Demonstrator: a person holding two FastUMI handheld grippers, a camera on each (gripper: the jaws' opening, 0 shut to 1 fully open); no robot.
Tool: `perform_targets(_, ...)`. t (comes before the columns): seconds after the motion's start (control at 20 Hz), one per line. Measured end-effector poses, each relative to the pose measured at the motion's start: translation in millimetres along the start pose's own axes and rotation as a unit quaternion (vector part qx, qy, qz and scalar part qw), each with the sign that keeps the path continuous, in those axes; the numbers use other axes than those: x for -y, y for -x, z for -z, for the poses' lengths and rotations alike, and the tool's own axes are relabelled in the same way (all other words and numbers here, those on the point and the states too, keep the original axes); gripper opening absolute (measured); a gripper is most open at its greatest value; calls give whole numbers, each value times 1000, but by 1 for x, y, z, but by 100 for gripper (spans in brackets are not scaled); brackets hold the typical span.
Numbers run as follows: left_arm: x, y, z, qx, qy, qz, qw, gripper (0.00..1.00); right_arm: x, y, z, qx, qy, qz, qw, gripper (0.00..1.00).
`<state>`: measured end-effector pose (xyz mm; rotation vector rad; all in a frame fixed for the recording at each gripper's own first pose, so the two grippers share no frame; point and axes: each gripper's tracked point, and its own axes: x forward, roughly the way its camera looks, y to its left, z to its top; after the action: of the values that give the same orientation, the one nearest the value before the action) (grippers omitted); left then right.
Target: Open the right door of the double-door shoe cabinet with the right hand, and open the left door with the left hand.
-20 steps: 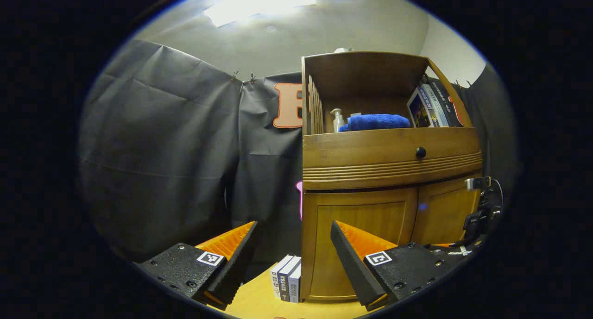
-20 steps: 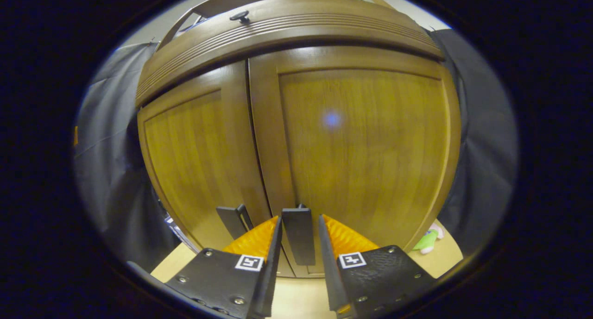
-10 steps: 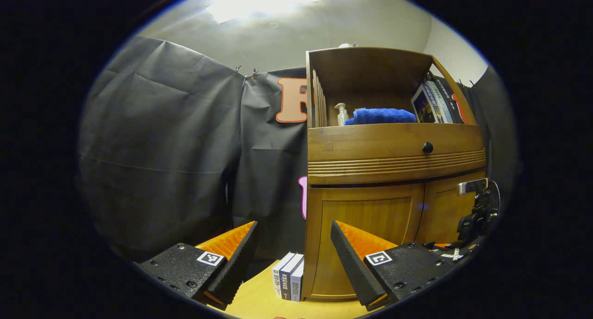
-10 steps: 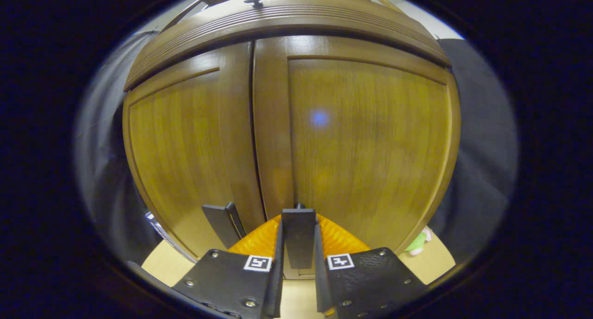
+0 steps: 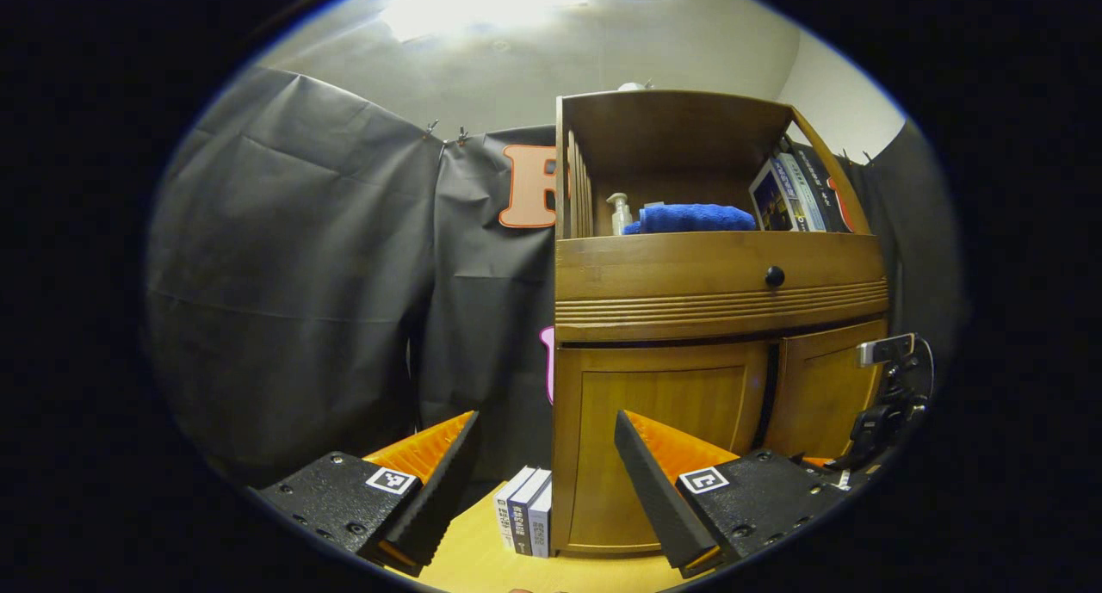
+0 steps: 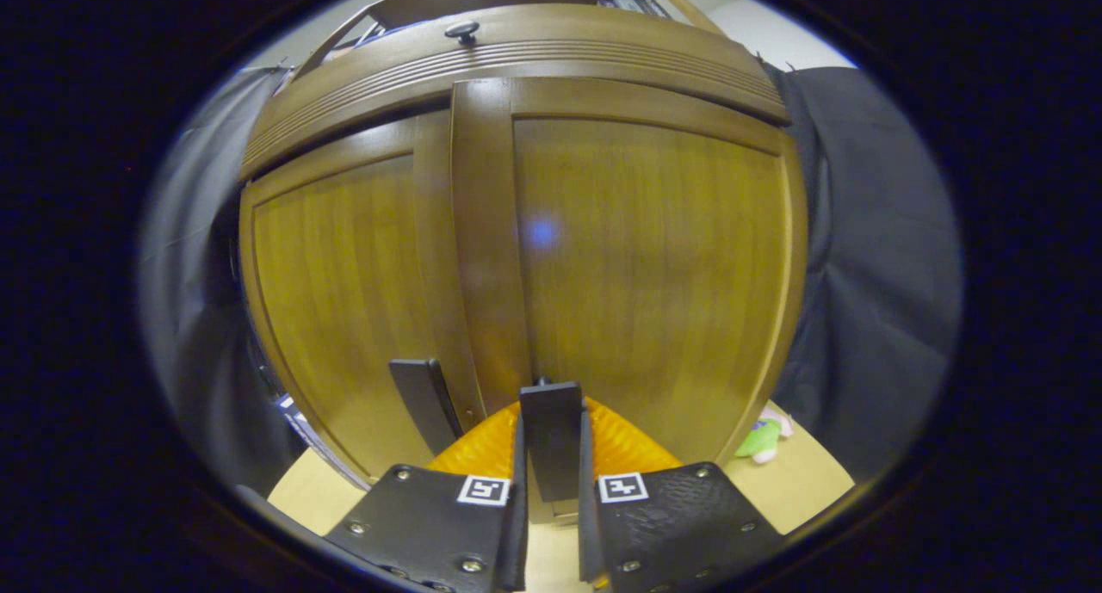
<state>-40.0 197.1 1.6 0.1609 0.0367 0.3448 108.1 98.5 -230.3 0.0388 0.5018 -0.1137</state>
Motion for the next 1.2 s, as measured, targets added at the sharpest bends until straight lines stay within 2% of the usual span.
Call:
perform_targets(0.35, 48, 10, 6, -11, 20, 57, 998, 92, 34, 56, 13, 0, -7, 1, 1000, 23)
perform_targets(0.4, 56, 12, 7, -13, 22, 66, 997, 95, 39, 65, 13, -1, -7, 2, 1000, 23)
perform_targets(0.45, 65, 14, 7, -14, 23, 76, 997, 92, 45, 72, 14, -1, -8, 4, 1000, 23)
perform_targets(0.55, 82, 18, 7, -15, 26, 94, 995, 95, 55, 84, 16, -1, -11, 8, 1000, 23)
perform_targets(0.85, 135, 32, 10, -24, 37, 144, 989, 92, 89, 115, 24, -4, -33, 5, 999, 23)
perform_targets(0.9, 143, 33, 10, -25, 38, 150, 988, 95, 95, 118, 24, -5, -34, 8, 999, 23)
perform_targets(1.05, 160, 41, 10, -24, 36, 163, 986, 95, 113, 131, 30, -11, -45, 11, 999, 22)
perform_targets(1.1, 164, 42, 10, -25, 34, 166, 985, 92, 121, 135, 31, -13, -52, 16, 998, 23)
perform_targets(1.2, 170, 46, 10, -25, 33, 168, 985, 95, 138, 140, 32, -14, -58, 31, 998, 22)
